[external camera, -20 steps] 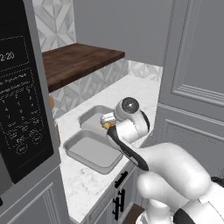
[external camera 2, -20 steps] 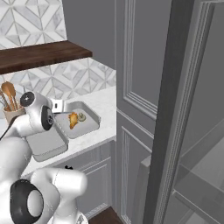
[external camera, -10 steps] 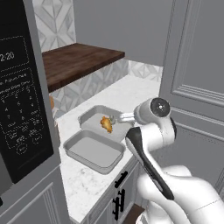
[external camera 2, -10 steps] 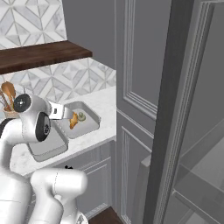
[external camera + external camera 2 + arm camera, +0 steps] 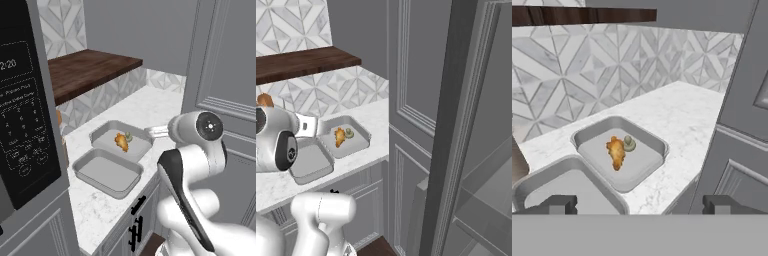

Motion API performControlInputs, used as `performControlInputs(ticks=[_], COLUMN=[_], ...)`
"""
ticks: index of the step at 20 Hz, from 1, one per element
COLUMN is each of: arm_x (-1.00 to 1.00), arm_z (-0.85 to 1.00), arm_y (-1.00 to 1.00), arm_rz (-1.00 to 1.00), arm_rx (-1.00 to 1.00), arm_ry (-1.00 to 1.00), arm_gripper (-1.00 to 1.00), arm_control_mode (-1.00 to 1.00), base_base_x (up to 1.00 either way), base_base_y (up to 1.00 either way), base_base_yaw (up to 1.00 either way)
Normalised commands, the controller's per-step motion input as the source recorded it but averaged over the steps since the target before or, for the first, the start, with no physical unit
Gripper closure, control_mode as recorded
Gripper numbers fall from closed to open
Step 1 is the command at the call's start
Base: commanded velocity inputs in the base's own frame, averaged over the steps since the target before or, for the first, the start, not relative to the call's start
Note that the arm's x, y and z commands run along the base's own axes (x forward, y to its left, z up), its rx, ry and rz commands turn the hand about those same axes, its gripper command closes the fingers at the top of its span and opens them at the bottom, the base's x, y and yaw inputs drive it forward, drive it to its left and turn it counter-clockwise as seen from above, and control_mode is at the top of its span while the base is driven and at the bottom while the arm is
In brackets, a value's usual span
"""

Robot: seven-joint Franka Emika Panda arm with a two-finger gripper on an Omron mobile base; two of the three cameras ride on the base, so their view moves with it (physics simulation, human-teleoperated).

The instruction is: Place one mushroom and one chicken drumstick in each tupperware on the nearby counter, to pack two identical lunches.

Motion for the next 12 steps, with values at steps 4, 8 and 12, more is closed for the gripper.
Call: performControlInputs(ticks=[4, 8, 12], arm_x=[-0.69, -0.36, 0.0], arm_z=[0.3, 0.07, 0.0], arm_y=[-0.05, -0.16, 0.0], arm_rz=[0.0, 0.0, 0.0], arm_rx=[0.0, 0.01, 0.0], arm_ry=[-0.2, -0.07, 0.0], arm_gripper=[-1.0, -1.0, -1.0], arm_control_mode=[-1.0, 1.0, 1.0], base_base_x=[0.0, -0.37, -0.91], base_base_y=[0.0, -0.18, -0.22], base_base_yaw=[0.0, 0.0, -0.04])
